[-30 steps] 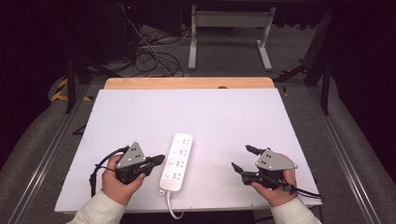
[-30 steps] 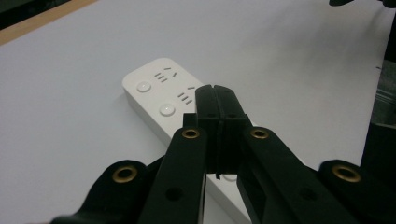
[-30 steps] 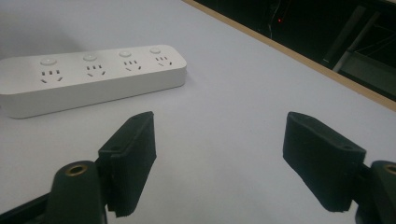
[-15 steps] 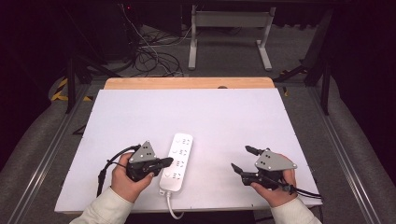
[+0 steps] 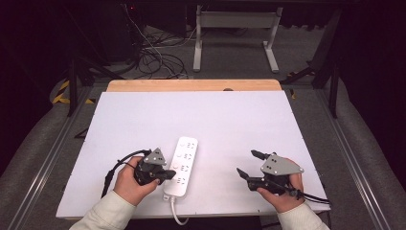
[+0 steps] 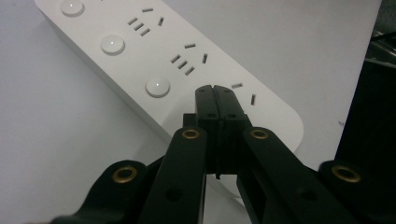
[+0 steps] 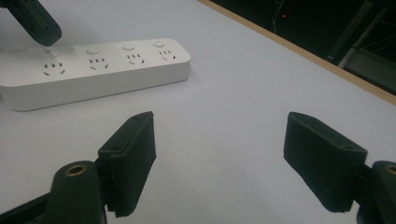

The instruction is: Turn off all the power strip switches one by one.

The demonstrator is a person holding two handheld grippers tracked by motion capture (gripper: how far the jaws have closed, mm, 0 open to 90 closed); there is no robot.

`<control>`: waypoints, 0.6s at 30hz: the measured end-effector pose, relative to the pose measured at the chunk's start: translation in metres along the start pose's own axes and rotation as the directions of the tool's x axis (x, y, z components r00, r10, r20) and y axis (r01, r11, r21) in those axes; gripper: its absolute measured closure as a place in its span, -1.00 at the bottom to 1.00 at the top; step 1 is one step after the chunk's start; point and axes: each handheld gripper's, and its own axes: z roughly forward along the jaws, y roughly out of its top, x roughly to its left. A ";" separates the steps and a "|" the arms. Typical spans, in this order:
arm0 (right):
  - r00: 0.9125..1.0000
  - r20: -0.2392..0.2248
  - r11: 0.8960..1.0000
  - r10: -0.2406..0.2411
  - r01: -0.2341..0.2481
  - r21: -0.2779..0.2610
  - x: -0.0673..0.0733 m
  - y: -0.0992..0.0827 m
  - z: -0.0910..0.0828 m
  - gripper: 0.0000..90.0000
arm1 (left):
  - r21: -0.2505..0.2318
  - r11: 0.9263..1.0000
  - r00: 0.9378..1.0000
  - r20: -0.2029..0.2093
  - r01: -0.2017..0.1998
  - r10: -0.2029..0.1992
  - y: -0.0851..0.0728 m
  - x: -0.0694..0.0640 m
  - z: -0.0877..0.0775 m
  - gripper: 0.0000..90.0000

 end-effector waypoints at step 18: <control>1.000 -0.003 1.000 -0.003 0.003 0.002 0.000 0.000 0.000 -0.43 | 0.035 0.999 1.000 -0.011 -0.021 0.021 -0.001 0.000 0.006 1.00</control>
